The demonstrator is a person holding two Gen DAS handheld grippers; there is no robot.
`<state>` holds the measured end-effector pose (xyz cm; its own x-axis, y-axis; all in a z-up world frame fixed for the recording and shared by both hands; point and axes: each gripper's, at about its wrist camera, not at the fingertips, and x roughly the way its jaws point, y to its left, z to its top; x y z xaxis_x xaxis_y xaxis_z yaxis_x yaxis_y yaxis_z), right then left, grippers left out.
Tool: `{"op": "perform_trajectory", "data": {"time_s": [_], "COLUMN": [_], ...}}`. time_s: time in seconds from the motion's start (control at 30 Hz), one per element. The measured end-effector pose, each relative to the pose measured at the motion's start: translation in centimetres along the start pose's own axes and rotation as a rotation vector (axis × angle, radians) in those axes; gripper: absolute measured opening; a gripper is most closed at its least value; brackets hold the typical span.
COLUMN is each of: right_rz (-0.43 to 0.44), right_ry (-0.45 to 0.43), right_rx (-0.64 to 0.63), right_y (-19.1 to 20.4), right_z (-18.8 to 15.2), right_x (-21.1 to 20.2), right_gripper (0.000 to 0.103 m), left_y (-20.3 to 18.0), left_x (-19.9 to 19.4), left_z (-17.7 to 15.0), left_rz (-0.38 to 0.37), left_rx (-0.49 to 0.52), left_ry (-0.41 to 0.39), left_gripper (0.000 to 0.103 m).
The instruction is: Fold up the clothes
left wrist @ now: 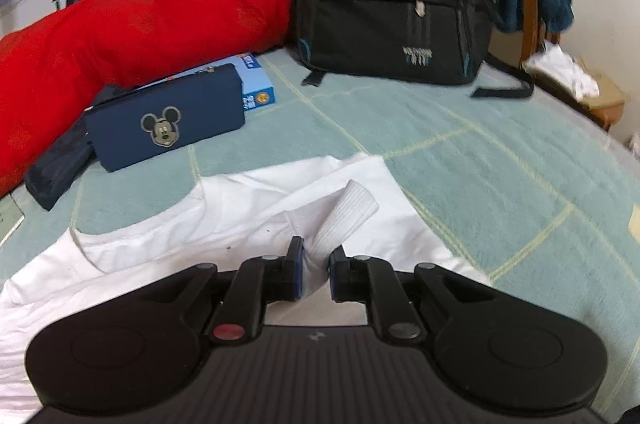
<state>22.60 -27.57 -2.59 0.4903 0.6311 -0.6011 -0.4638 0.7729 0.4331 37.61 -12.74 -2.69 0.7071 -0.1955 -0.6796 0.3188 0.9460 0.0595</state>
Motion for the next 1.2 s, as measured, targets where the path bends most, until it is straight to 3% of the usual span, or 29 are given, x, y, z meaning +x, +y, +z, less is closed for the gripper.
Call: {"op": "perform_trajectory", "data": {"time_s": [0.1,0.3,0.4,0.53,0.63,0.77,0.9,1.03,1.2], "right_rz": [-0.006,0.004,0.025,0.054,0.058,0.04,-0.048,-0.127,-0.142], "right_ry": [-0.005,-0.029,-0.054,-0.1,-0.13,-0.132,-0.086,-0.039,-0.067], "right_rx": [0.011,0.063,0.08,0.076,0.063,0.121,0.208,0.283,0.197], "right_y": [-0.3,-1.3,-1.5,-1.7,-2.1,-4.2,-7.0,-9.5,-8.3], "right_z": [0.0,1.1,2.1,4.0,6.5,10.7,11.6,11.9,11.0], "right_x": [-0.3,-0.5,-0.6,-0.7,0.2,3.5,7.6,11.4,12.1], "right_gripper": [0.096,0.096,0.096,0.094,0.077,0.053,0.053,0.055,0.053], "left_y": [-0.1,0.7,2.2,6.3,8.8,11.4,13.1,14.6,16.7], "left_x": [-0.3,-5.0,-7.7,-10.0,-10.8,-11.6,-12.9,-13.3,-13.1], "left_z": [-0.6,-1.6,-2.7,-6.5,-9.7,-12.1,-13.4,-14.6,-15.9], "left_rz": [-0.038,-0.111,-0.091,-0.057,0.028,0.075,0.064,0.085,0.097], "left_rx": [0.021,0.118,0.172,0.135,0.127,0.041,-0.027,-0.03,-0.071], "left_ry": [0.024,-0.056,-0.081,-0.046,0.005,0.02,-0.017,-0.03,-0.015], "left_gripper": [0.018,0.05,0.051,0.052,0.052,0.052,0.052,0.053,0.056]}}
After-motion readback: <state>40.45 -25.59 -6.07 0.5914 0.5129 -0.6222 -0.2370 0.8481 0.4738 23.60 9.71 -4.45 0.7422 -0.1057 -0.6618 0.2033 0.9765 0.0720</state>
